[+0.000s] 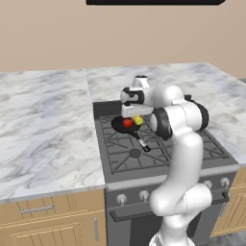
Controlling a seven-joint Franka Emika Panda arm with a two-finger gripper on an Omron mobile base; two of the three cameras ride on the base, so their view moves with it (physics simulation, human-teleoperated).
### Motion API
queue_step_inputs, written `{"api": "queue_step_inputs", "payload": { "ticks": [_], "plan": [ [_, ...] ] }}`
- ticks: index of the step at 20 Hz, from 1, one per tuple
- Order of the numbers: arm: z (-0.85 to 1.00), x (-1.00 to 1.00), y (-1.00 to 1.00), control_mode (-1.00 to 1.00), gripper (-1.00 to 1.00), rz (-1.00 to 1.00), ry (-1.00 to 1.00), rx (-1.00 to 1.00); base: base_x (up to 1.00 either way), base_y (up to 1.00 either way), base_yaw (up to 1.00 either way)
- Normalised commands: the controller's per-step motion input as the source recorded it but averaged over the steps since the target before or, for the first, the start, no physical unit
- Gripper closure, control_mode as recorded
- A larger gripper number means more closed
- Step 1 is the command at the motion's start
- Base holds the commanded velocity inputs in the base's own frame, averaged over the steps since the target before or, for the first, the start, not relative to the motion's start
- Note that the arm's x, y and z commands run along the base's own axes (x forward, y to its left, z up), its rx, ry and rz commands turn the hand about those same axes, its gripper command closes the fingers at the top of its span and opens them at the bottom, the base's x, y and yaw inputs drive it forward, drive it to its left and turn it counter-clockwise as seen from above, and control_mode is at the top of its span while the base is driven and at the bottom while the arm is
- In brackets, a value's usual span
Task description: Put the tomato and corn in the pan. Then turn on the rear left burner and set the heat to medium.
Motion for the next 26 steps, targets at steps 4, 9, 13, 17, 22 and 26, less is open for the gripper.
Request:
{"api": "queue_step_inputs", "payload": {
  "ticks": [4,9,13,17,22,26],
  "plan": [
    [-0.3,0.14,0.0,-1.0,1.0,0.0,0.06,0.0,0.0,0.0,0.0],
    [-0.04,0.18,0.0,-1.0,1.0,0.0,0.03,0.0,0.0,0.0,0.0],
    [0.0,0.33,0.0,-1.0,1.0,0.0,0.06,0.0,0.0,0.0,0.0],
    [-0.08,0.21,0.0,-1.0,1.0,0.0,0.05,0.0,0.0,0.0,0.0],
    [-0.23,0.28,0.0,-1.0,1.0,0.0,0.04,0.0,0.0,0.0,0.0],
    [-0.27,0.21,0.0,-1.0,1.0,0.0,0.04,0.0,0.0,0.0,0.0]
  ]
}}
